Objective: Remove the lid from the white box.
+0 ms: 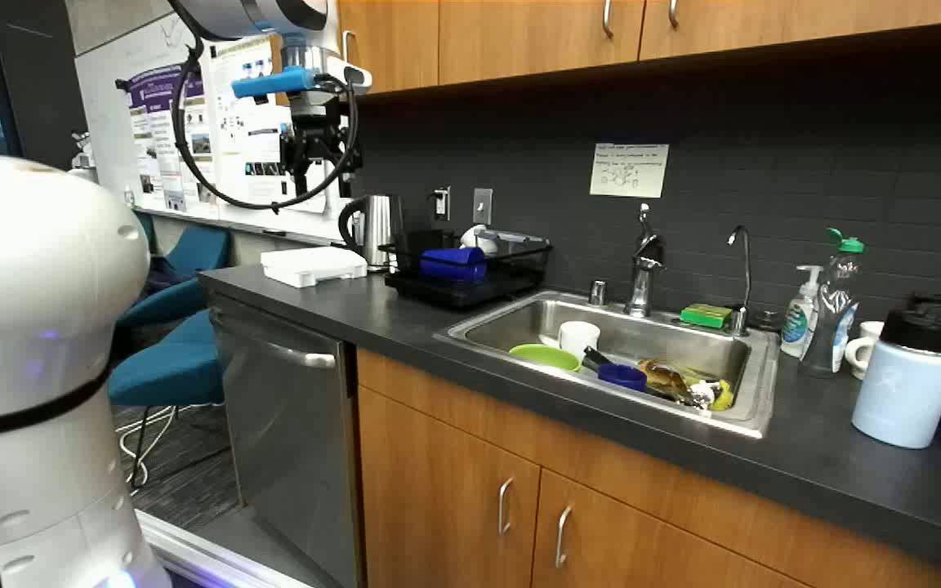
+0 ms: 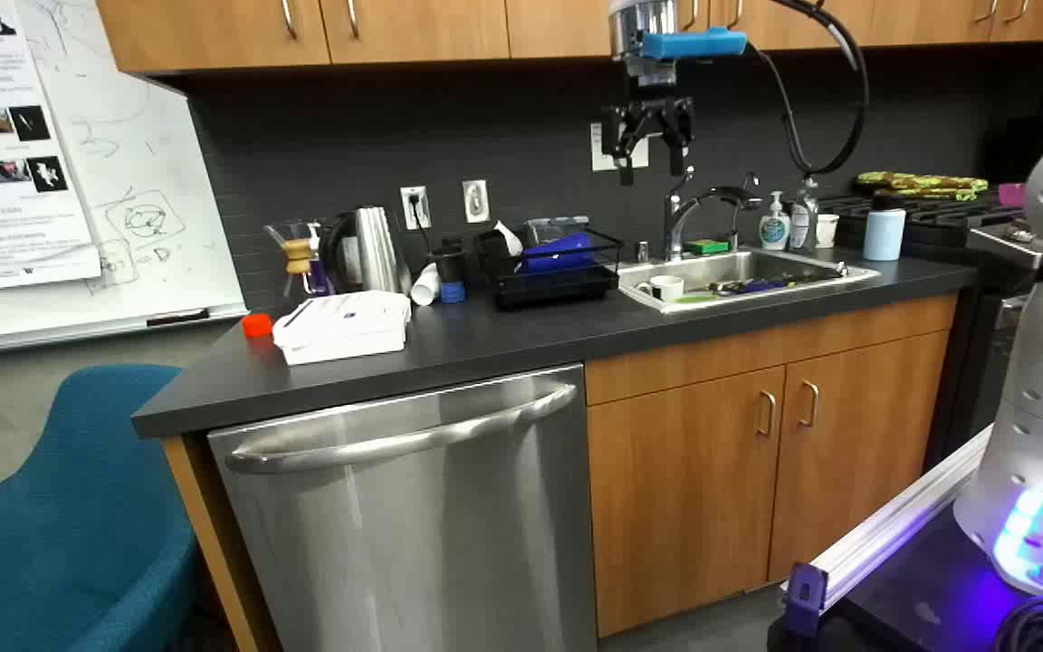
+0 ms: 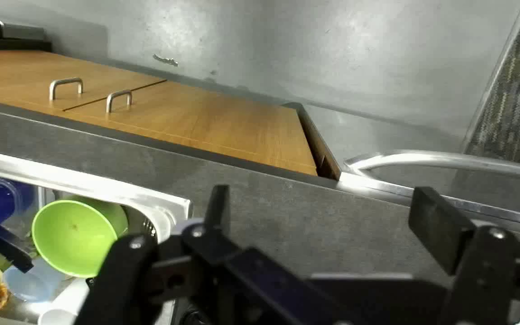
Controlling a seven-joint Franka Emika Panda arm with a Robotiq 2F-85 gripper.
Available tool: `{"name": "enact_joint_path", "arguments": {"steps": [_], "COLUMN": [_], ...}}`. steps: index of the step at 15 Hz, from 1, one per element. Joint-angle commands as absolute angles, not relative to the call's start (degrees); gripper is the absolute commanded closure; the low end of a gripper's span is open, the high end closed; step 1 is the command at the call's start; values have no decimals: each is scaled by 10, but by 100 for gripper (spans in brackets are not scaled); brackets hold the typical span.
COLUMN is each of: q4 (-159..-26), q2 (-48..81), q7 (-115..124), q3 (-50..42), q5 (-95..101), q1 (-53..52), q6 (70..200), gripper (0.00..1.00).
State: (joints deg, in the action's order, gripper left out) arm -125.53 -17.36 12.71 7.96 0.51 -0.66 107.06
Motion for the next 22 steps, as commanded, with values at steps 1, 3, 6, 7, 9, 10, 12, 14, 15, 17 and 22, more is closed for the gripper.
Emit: {"name": "enact_joint_path", "arguments": {"steps": [1, 3, 6, 7, 9, 10, 12, 14, 15, 17, 22], "q4": [-1254, -1254, -1254, -1254, -1254, -1254, -1246, -1233, -1226, -1209, -1164], "q2": [-173, -173, -173, -173, -173, -173, -168, -162, -161, -156, -127], "q7": [129, 129, 129, 129, 129, 129, 141, 149, 151, 157, 180], "q3": [72, 72, 72, 72, 72, 72, 80, 92, 100, 124, 181], "q5": [7, 7, 7, 7, 7, 7, 17, 30, 41, 76, 182], "q1": [-15, -15, -15, -15, -15, -15, -16, -23, -27, -41, -69], "q6": [1069, 1069, 1069, 1069, 1069, 1069, 1073, 1083, 1092, 1123, 1211], "gripper": [0, 0, 0, 0, 0, 0, 0, 0, 0, 0, 0]}}
